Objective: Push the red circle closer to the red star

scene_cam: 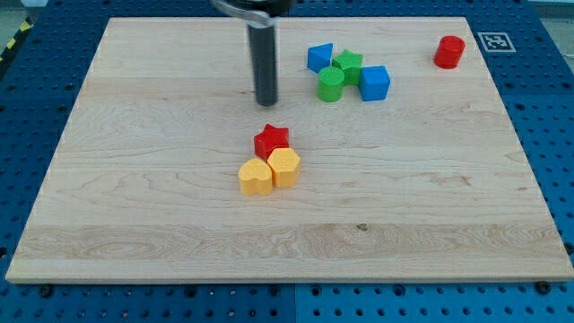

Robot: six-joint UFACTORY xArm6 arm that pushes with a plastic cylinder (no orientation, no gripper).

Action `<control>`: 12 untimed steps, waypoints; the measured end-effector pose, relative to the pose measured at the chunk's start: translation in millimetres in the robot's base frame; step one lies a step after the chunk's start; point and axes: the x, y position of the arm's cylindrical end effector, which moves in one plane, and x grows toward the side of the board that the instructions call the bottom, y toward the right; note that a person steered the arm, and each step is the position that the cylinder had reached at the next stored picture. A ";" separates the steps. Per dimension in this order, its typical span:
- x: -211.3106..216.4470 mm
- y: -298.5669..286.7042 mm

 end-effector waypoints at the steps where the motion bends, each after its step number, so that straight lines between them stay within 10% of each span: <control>1: 24.6 70.1; 5: -2.0 319.4; 9: -175.4 314.9; 12: -150.8 225.3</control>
